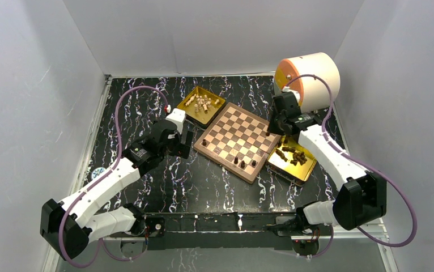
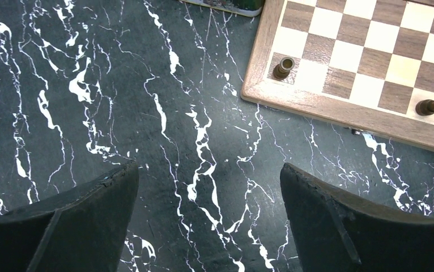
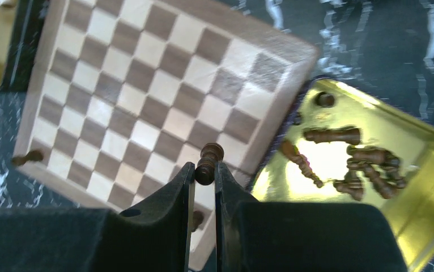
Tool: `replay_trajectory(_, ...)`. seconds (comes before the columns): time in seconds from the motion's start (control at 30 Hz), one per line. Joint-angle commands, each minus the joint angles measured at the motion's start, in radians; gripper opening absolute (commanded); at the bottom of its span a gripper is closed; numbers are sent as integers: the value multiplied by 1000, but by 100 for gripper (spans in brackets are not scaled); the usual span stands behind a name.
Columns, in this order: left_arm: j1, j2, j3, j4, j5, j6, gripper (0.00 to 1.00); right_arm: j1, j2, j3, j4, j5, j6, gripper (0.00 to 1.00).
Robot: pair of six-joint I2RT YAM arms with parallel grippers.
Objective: Set up the chess pieces on the board
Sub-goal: Place the chess piece on the chessboard.
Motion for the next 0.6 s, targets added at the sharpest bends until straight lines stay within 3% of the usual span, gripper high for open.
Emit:
replay_trajectory(0.0, -2, -38, -4, 10, -57, 6, 91, 117, 26, 53, 54, -23, 50, 17)
replay_trajectory(0.33, -3, -53, -9, 9, -86, 7, 91, 349, 171, 127, 80, 22, 78, 17)
replay_trajectory(0.57, -3, -65, -8, 9, -100, 6, 91, 431, 247, 162, 104, 28, 79, 18)
